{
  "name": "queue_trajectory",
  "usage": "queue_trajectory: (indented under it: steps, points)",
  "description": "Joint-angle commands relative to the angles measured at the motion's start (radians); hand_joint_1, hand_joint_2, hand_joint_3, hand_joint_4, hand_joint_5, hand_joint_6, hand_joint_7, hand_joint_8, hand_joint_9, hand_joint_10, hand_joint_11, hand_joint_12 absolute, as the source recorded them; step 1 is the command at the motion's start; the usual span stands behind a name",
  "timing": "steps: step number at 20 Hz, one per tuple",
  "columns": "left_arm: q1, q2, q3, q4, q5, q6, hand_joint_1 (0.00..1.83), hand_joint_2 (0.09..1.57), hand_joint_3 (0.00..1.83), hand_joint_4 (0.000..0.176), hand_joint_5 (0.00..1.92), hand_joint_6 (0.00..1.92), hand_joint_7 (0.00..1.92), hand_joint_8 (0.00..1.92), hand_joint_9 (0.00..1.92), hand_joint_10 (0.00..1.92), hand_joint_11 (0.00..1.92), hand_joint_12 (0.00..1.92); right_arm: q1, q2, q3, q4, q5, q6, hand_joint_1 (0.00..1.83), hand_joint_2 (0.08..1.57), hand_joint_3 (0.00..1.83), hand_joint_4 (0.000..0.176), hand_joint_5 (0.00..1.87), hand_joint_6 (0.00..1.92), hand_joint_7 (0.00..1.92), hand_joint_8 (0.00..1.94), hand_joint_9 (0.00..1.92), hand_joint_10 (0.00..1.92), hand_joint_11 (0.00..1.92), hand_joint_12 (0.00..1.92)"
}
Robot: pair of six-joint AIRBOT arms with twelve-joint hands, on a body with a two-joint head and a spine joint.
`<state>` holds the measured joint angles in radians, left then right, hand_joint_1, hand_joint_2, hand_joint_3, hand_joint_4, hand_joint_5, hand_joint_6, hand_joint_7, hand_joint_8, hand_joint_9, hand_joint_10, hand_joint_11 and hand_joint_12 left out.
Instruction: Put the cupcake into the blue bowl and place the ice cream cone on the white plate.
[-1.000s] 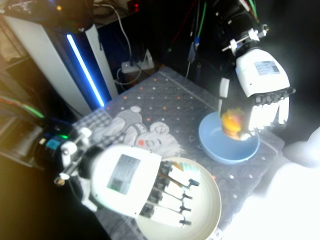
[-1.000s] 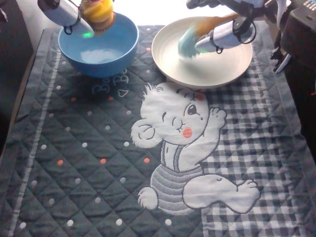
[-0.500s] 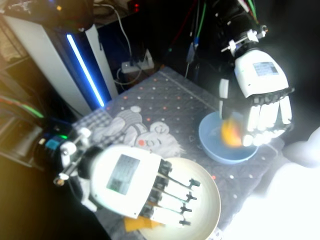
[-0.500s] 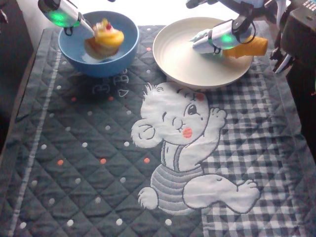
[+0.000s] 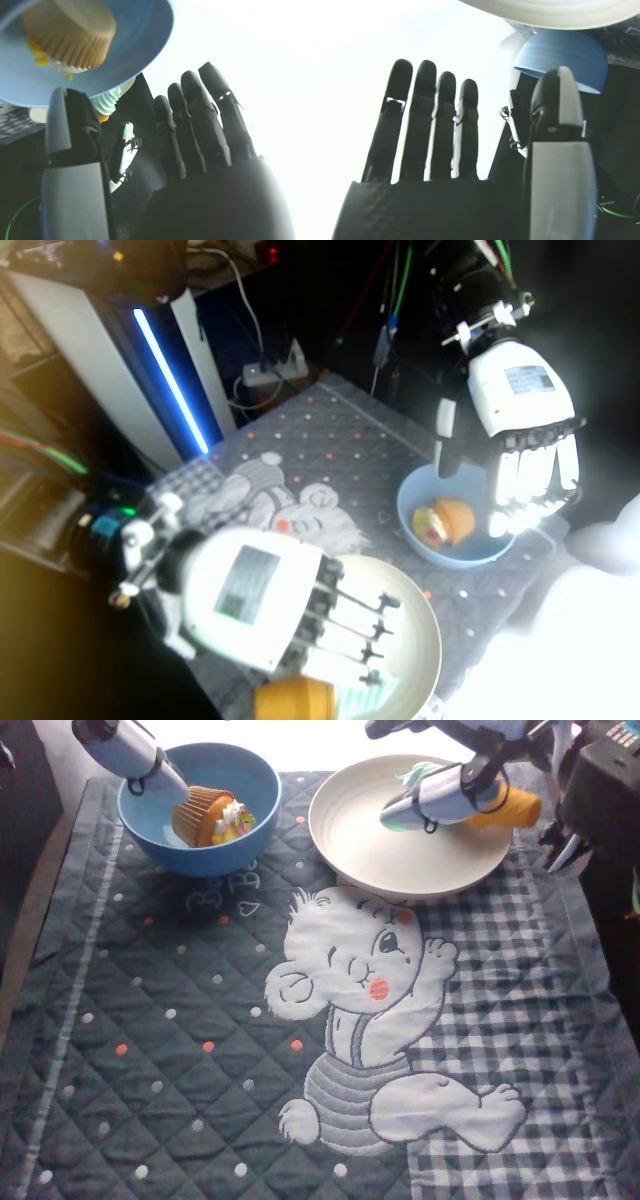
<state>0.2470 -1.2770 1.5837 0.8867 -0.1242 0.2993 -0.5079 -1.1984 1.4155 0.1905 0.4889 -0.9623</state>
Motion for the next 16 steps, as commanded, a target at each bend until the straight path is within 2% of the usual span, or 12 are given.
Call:
queue_trajectory:
  steps: [1, 2, 3, 4, 6, 7, 9, 11, 13, 15, 16]
  points:
    - [-0.012, 0.011, 0.005, -0.017, -0.079, 0.003, 1.12, 0.87, 0.00, 0.000, 0.72, 0.00, 0.73, 0.00, 0.76, 0.01, 0.47, 0.72, 0.018, 0.003, -0.007, -0.002, 0.148, 0.003, 1.07, 0.87, 0.00, 0.000, 0.75, 0.00, 0.76, 0.00, 0.75, 0.00, 0.36, 0.93]
    - [-0.014, 0.024, 0.000, -0.041, -0.100, 0.007, 1.13, 0.86, 0.00, 0.000, 0.74, 0.00, 0.74, 0.00, 0.76, 0.00, 0.48, 0.65, 0.018, 0.003, -0.023, -0.008, 0.168, 0.003, 1.09, 0.86, 0.00, 0.000, 0.75, 0.00, 0.76, 0.00, 0.76, 0.00, 0.38, 0.86]
    - [-0.008, 0.038, -0.009, -0.130, -0.126, 0.065, 1.09, 0.85, 0.00, 0.000, 0.74, 0.00, 0.73, 0.00, 0.72, 0.00, 0.45, 0.62, 0.018, 0.010, -0.036, -0.008, 0.189, 0.003, 1.07, 0.86, 0.00, 0.000, 0.74, 0.00, 0.77, 0.00, 0.77, 0.00, 0.35, 0.88]
    - [0.008, 0.064, -0.026, -0.246, -0.171, 0.145, 1.09, 0.83, 0.00, 0.000, 0.75, 0.00, 0.74, 0.00, 0.71, 0.00, 0.40, 0.69, 0.018, 0.032, -0.059, -0.008, 0.228, 0.003, 1.07, 0.85, 0.00, 0.000, 0.75, 0.00, 0.79, 0.01, 0.80, 0.01, 0.38, 0.90]
    - [0.045, 0.119, -0.064, -0.399, -0.288, 0.193, 1.02, 0.83, 0.00, 0.000, 0.72, 0.00, 0.69, 0.00, 0.67, 0.00, 0.32, 0.76, 0.018, 0.072, -0.105, -0.016, 0.283, 0.003, 1.08, 0.83, 0.00, 0.000, 0.76, 0.00, 0.81, 0.00, 0.81, 0.00, 0.29, 0.99]
    - [0.065, 0.144, -0.081, -0.440, -0.339, 0.194, 0.99, 0.82, 0.00, 0.000, 0.73, 0.00, 0.72, 0.00, 0.70, 0.00, 0.33, 0.83, 0.018, 0.084, -0.121, -0.024, 0.303, 0.003, 1.07, 0.83, 0.00, 0.000, 0.76, 0.00, 0.81, 0.00, 0.78, 0.00, 0.26, 1.04]
    - [0.107, 0.197, -0.121, -0.521, -0.450, 0.194, 0.94, 0.82, 0.00, 0.000, 0.70, 0.00, 0.72, 0.00, 0.71, 0.00, 0.30, 0.89, 0.017, 0.114, -0.156, -0.033, 0.355, 0.003, 1.04, 0.83, 0.00, 0.000, 0.75, 0.00, 0.79, 0.00, 0.79, 0.00, 0.33, 0.95]
    - [0.156, 0.240, -0.166, -0.583, -0.547, 0.216, 1.03, 0.82, 0.00, 0.000, 0.70, 0.01, 0.67, 0.00, 0.65, 0.00, 0.26, 0.88, 0.006, 0.150, -0.196, -0.037, 0.421, 0.003, 1.04, 0.84, 0.00, 0.000, 0.75, 0.00, 0.78, 0.00, 0.79, 0.00, 0.35, 0.90]
    - [0.218, 0.281, -0.220, -0.648, -0.665, 0.244, 1.03, 0.85, 0.00, 0.000, 0.64, 0.00, 0.64, 0.00, 0.65, 0.00, 0.33, 0.86, -0.017, 0.196, -0.249, -0.039, 0.516, 0.003, 1.05, 0.84, 0.00, 0.000, 0.71, 0.00, 0.71, 0.00, 0.74, 0.00, 0.34, 0.83]
    - [0.276, 0.312, -0.259, -0.691, -0.764, 0.254, 1.04, 0.84, 0.00, 0.000, 0.60, 0.00, 0.62, 0.00, 0.63, 0.00, 0.30, 0.80, -0.038, 0.231, -0.290, -0.050, 0.582, 0.003, 1.06, 0.86, 0.00, 0.000, 0.66, 0.00, 0.68, 0.00, 0.71, 0.00, 0.33, 0.82]
    - [0.305, 0.329, -0.282, -0.716, -0.818, 0.265, 1.00, 0.83, 0.00, 0.003, 0.61, 0.00, 0.63, 0.00, 0.65, 0.01, 0.33, 0.80, -0.050, 0.245, -0.307, -0.056, 0.615, 0.003, 1.06, 0.86, 0.00, 0.000, 0.65, 0.00, 0.67, 0.00, 0.70, 0.00, 0.34, 0.77]
